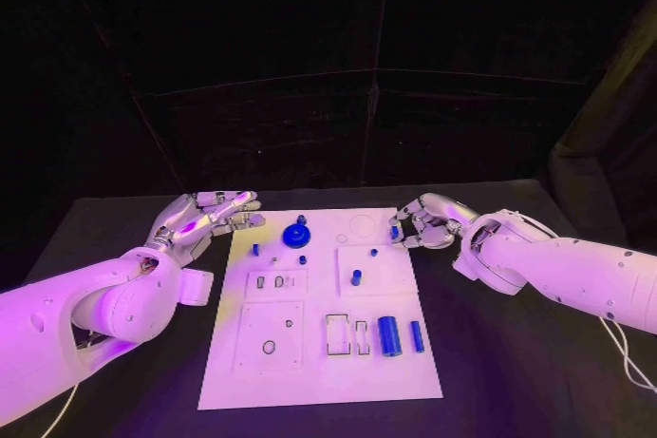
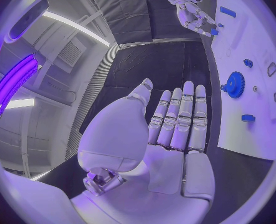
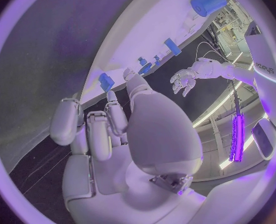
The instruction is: Assemble the parts on the task board
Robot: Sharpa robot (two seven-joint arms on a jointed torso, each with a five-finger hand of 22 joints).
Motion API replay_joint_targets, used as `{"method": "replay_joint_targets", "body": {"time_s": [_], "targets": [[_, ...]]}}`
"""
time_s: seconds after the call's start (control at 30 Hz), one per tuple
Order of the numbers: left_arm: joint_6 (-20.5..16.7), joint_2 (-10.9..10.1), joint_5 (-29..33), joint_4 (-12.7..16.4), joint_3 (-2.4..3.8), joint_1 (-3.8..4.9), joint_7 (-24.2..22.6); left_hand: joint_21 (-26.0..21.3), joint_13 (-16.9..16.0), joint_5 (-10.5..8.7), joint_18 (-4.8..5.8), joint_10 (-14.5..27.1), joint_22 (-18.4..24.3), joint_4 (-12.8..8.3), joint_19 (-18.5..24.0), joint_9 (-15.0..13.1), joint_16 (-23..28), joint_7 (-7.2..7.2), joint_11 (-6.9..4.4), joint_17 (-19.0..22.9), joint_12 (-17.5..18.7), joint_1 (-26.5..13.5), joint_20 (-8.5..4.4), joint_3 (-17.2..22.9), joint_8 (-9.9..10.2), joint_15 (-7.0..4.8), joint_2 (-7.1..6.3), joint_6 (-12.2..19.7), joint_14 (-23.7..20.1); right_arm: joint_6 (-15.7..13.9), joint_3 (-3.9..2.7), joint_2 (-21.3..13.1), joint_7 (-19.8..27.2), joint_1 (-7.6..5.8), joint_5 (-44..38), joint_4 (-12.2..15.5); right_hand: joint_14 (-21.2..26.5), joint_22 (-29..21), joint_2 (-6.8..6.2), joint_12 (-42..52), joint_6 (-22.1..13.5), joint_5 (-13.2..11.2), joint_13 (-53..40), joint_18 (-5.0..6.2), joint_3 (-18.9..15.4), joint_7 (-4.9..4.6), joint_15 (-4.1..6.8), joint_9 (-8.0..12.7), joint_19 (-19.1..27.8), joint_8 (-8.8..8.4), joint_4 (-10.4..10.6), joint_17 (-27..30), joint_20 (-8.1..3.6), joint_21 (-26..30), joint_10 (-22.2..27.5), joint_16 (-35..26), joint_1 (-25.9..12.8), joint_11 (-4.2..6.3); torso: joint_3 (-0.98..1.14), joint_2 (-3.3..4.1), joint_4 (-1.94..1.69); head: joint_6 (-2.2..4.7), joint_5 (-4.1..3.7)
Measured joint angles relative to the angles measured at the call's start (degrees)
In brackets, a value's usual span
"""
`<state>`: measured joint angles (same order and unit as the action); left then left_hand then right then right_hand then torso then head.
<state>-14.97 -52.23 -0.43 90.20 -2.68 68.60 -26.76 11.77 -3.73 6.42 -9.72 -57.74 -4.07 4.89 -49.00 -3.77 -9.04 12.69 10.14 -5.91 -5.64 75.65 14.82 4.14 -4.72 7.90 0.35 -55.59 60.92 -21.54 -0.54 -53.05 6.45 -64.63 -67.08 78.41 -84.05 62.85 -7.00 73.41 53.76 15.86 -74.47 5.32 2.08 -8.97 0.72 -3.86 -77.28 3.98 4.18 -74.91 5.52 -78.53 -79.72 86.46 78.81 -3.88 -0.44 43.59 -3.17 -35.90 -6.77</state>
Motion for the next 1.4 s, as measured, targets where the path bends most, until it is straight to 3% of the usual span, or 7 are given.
{"method": "replay_joint_targets", "body": {"time_s": [0.2,0.63,0.8,1.27,1.4], "targets": [[0.03,0.22,0.0,-0.33,-0.03,-0.1,0.0,0.0,0.0,0.0,0.0,0.0,0.0,0.0,0.0,0.0,0.0,0.0,0.0,0.0,0.0,0.0,0.0,0.0,0.0,0.0,0.0,0.0,0.0,-0.26,-0.03,0.5,0.43,0.17,0.04,-1.16,0.0,0.48,0.24,0.0,-0.01,0.27,-0.24,0.0,0.0,-0.01,0.0,0.0,0.0,0.0,0.0,0.0,0.0,0.0,0.0,0.0,0.24,0.0,-0.1,-0.03,-0.04,-0.15,-0.05],[0.08,0.33,0.0,-0.74,-0.03,-0.21,0.02,0.0,0.0,0.0,0.0,0.0,-0.01,0.0,0.0,0.0,0.0,0.0,0.0,0.0,0.0,0.0,0.0,0.0,0.0,0.0,0.0,0.0,0.0,-1.05,-0.04,1.13,0.66,0.24,0.42,-2.44,0.0,1.53,2.22,0.64,-0.2,-0.46,-0.45,0.0,0.18,-0.21,0.0,0.0,-0.44,0.0,-0.5,0.0,0.0,-0.46,0.0,0.23,0.64,0.0,-0.26,-0.1,-0.09,-0.34,-0.01],[0.1,0.36,0.0,-0.74,-0.04,-0.23,0.04,0.0,0.0,0.0,0.0,0.0,-0.01,0.0,0.0,0.0,0.0,0.0,0.0,0.0,0.0,0.0,0.0,0.0,0.0,0.0,0.0,0.0,0.0,-1.02,-0.04,1.34,0.64,0.24,0.54,-2.73,0.0,1.68,2.21,0.87,-0.2,-0.75,-0.45,0.0,0.33,-0.21,0.0,0.01,-0.44,0.0,-0.65,0.01,0.0,-0.46,-0.37,0.23,0.65,-0.07,-0.31,-0.13,-0.05,-0.42,-0.13],[0.15,0.36,-0.01,-0.77,-0.04,-0.23,0.1,0.0,0.0,0.0,0.0,0.0,-0.02,0.0,0.0,0.0,0.0,0.0,0.0,0.0,0.0,0.0,0.0,0.0,0.06,0.0,0.0,0.0,0.0,-0.68,-0.03,1.91,-0.39,0.25,0.42,-2.5,0.0,2.05,3.27,1.31,2.15,-2.01,-0.46,0.01,-0.01,0.51,0.0,-0.25,-0.87,0.74,-1.44,-0.03,0.01,-0.73,-0.64,0.22,0.5,0.2,-0.35,-0.17,-0.09,-0.49,-0.18],[0.17,0.34,-0.01,-0.77,-0.04,-0.23,0.12,0.0,0.0,0.0,0.0,0.0,0.03,0.0,0.0,0.0,0.0,0.0,0.0,0.0,0.0,0.0,0.0,0.0,0.26,0.0,0.0,0.0,0.0,-0.81,-0.03,1.85,-1.17,0.25,-0.15,-1.89,0.0,1.87,2.0,1.53,2.7,-2.58,-0.44,0.01,-2.23,0.79,0.0,-0.25,-0.87,0.96,-0.48,-0.03,0.01,-0.73,-0.85,0.22,-2.63,0.41,-0.35,-0.16,-0.08,-0.52,-0.12]]}}
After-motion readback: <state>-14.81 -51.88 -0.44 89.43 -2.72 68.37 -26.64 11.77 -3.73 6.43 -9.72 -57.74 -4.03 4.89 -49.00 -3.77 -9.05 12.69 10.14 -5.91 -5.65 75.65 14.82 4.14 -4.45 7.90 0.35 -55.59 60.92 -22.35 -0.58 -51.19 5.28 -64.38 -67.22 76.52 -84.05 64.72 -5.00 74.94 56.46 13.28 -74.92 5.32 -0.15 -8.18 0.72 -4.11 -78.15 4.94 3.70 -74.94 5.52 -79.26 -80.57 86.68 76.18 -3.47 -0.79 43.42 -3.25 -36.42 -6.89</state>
